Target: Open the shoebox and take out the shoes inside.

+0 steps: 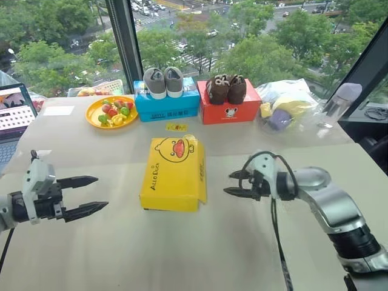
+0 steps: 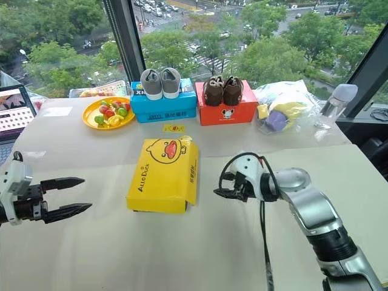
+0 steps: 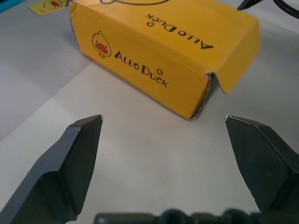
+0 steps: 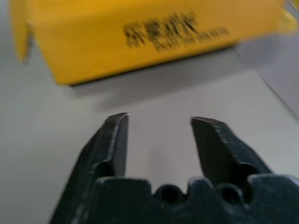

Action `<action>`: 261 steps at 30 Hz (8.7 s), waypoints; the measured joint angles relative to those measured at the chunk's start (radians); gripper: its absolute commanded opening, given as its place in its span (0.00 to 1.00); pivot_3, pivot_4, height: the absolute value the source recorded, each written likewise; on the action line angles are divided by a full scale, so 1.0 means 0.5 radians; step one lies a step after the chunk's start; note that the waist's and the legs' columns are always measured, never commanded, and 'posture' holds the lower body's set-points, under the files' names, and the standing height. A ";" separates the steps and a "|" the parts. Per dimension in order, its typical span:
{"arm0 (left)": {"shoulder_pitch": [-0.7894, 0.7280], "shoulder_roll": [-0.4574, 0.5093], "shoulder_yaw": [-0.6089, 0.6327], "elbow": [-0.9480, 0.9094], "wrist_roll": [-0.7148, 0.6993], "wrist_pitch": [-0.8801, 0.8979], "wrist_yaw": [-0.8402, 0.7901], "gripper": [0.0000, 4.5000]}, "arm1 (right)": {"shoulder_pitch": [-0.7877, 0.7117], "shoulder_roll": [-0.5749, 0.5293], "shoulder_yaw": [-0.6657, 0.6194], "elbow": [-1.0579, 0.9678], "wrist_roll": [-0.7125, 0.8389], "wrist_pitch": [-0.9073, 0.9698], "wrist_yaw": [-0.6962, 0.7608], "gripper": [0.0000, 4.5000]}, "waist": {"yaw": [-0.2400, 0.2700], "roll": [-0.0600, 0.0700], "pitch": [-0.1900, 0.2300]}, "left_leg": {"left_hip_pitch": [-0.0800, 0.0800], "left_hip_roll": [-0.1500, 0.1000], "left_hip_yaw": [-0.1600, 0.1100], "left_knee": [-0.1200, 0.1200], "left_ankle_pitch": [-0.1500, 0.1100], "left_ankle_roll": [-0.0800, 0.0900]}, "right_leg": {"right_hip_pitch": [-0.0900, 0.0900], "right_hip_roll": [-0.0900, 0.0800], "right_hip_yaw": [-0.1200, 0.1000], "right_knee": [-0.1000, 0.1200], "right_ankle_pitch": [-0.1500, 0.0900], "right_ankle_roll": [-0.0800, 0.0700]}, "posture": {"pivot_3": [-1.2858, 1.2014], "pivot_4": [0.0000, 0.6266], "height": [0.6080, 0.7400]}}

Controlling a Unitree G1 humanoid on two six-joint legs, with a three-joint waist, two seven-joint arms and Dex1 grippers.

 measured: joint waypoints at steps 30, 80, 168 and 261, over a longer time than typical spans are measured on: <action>-0.053 -0.019 -0.096 0.099 0.115 -0.092 0.029 1.00 | -0.760 0.735 0.108 0.675 -0.113 -0.130 -0.026 0.03 | -0.011 -0.002 0.003 | -0.022 0.002 0.003 0.013 0.005 -0.009 | -0.029 0.000 0.001 0.031 0.004 -0.006 | 0.52 0.24 0.93; 0.435 0.004 0.720 -0.693 -0.212 0.431 0.087 1.00 | -0.882 1.166 0.220 0.471 -0.352 0.597 -0.405 0.21 | -0.062 -0.010 0.006 | -0.020 0.018 -0.006 0.011 0.011 -0.035 | -0.032 0.019 0.002 0.033 0.002 -0.026 | 0.52 0.24 0.93; 0.144 -0.008 0.221 -0.571 -0.128 0.310 0.209 1.00 | -1.999 0.880 1.122 2.381 -1.785 -3.170 -0.505 0.73 | -0.076 -0.014 0.013 | -0.014 0.020 -0.002 0.010 0.013 -0.038 | -0.032 0.026 0.013 0.036 -0.002 -0.029 | 0.52 0.24 0.93; -0.035 -0.032 -0.001 -0.563 -0.123 0.298 0.365 1.00 | -1.793 0.881 1.053 2.210 -1.685 -3.081 -0.062 0.00 | -0.048 -0.015 0.009 | -0.002 0.020 -0.004 0.010 0.014 -0.040 | -0.024 0.025 0.014 0.039 -0.005 -0.034 | 0.52 0.24 0.93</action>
